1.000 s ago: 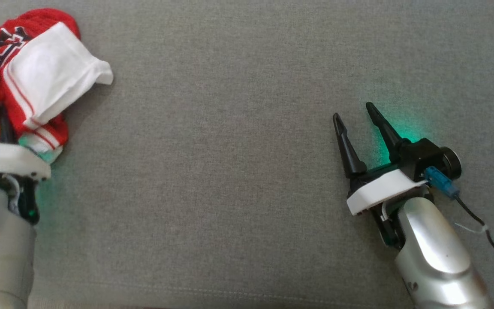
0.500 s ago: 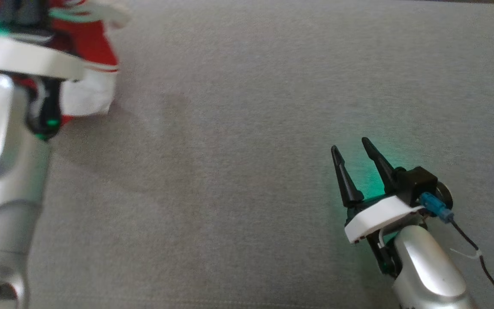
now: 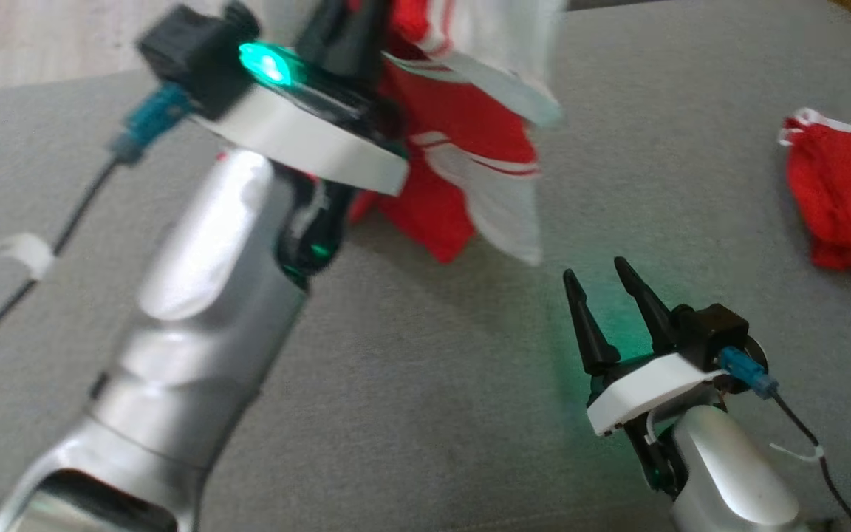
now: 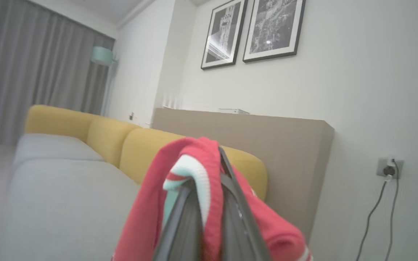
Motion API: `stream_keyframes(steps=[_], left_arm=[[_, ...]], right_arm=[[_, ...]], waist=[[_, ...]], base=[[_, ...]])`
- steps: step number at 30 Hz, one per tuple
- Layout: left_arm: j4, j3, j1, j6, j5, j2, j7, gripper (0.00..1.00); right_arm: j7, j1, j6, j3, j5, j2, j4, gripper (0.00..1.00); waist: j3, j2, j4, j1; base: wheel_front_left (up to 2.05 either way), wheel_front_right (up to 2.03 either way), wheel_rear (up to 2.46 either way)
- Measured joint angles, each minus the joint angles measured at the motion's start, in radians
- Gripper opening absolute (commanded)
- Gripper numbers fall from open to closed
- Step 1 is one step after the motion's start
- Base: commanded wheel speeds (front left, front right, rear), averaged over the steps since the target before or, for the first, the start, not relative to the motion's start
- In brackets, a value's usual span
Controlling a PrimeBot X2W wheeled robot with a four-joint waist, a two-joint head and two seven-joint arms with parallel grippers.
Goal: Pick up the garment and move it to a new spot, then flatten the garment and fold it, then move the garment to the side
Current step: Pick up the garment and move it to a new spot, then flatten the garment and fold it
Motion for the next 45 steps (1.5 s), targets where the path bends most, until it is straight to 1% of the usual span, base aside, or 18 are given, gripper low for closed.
stream_keyframes(steps=[1,2,3,5,8,10,14,18,19,23,28,32,36,39,40,42,45], left_arm=[[0.011,-0.010,0.002,0.000,-0.009,-0.016,0.000,0.00],[0.026,-0.020,0.007,0.000,-0.011,-0.030,0.000,0.35],[0.044,-0.030,0.013,0.000,-0.012,-0.040,-0.001,1.00],[0.088,-0.046,0.030,0.002,-0.019,-0.054,-0.022,1.00],[0.169,-0.068,0.062,0.021,0.008,-0.059,-0.049,1.00],[0.216,-0.068,0.096,0.039,0.014,-0.061,-0.066,1.00],[0.274,-0.048,0.179,0.081,0.075,-0.054,-0.081,1.00],[0.243,0.049,0.291,0.116,0.140,-0.044,-0.083,1.00],[0.216,0.104,0.358,0.125,0.179,-0.035,-0.084,1.00],[0.175,0.200,0.511,0.133,0.254,-0.028,-0.084,1.00],[0.109,0.333,0.710,0.133,0.328,-0.032,-0.084,1.00],[0.048,0.420,0.847,0.130,0.380,-0.045,-0.084,1.00],[0.028,0.472,0.926,0.106,0.413,-0.061,-0.084,1.00],[0.024,0.481,0.941,0.091,0.432,-0.065,-0.084,1.00],[0.022,0.482,0.939,0.088,0.433,-0.066,-0.084,1.00],[0.021,0.479,0.937,0.079,0.440,-0.066,-0.084,1.00],[0.021,0.466,0.932,0.078,0.439,-0.067,-0.084,1.00]], right_arm=[[0.000,0.000,0.000,0.001,0.000,0.000,0.000,1.00],[0.000,0.000,0.000,0.001,0.001,0.000,0.000,1.00],[0.000,0.000,0.000,0.001,0.004,0.000,-0.001,1.00],[0.000,0.000,0.000,0.000,0.009,0.000,-0.001,1.00],[0.000,0.000,0.000,-0.003,0.016,0.000,-0.002,1.00],[0.000,0.000,0.000,-0.010,0.016,0.001,-0.002,1.00],[0.000,0.003,0.000,-0.031,0.016,0.002,-0.005,1.00],[0.000,0.029,0.000,-0.055,0.016,0.002,-0.009,1.00],[0.000,0.043,0.000,-0.064,0.016,0.003,-0.009,1.00],[0.000,0.052,0.000,-0.079,0.016,0.003,-0.009,1.00],[0.000,0.100,0.000,-0.102,0.016,0.006,-0.009,1.00],[0.000,0.141,0.000,-0.111,0.016,0.007,-0.009,1.00],[0.000,0.161,0.000,-0.112,0.016,0.008,-0.008,1.00],[0.000,0.162,0.000,-0.107,0.020,0.008,-0.009,1.00],[0.000,0.162,0.000,-0.093,0.039,0.008,-0.015,1.00],[0.000,0.158,0.000,-0.033,0.080,0.007,-0.032,1.00],[0.000,0.136,0.000,0.054,0.122,0.011,-0.037,1.00]], waist=[[0.000,0.0000,-0.014,0.0000],[0.000,0.0000,-0.027,0.0000],[0.001,0.0000,-0.039,0.0000],[0.003,0.0000,-0.059,0.0001],[0.003,0.0000,-0.080,0.0001],[0.000,0.0000,-0.082,0.0001],[-0.012,0.0000,-0.071,0.0001],[-0.028,0.0000,-0.048,0.0001],[-0.039,0.0000,-0.037,0.0000],[-0.069,0.0000,-0.019,0.0000],[-0.114,0.0000,0.000,0.0000],[-0.138,0.0000,0.015,-0.0001],[-0.147,0.0000,0.026,-0.0001],[-0.146,0.0000,0.035,0.0000],[-0.145,0.0000,0.039,0.0000],[-0.141,0.0000,0.048,0.0000],[-0.128,0.0000,0.062,0.0000]], base=[[0.00,0.00,0.00],[0.00,0.00,0.00],[0.00,0.00,0.00],[0.00,0.00,0.00],[0.00,0.00,0.00],[0.00,0.00,0.00],[0.00,0.00,0.00],[0.00,0.00,0.00],[0.00,0.00,0.00],[0.00,0.00,0.00],[0.00,0.00,0.00],[0.00,0.00,0.00],[0.00,0.00,0.00],[0.00,0.00,0.00],[0.00,0.00,0.00],[0.00,0.00,0.00],[0.00,0.00,0.00]])
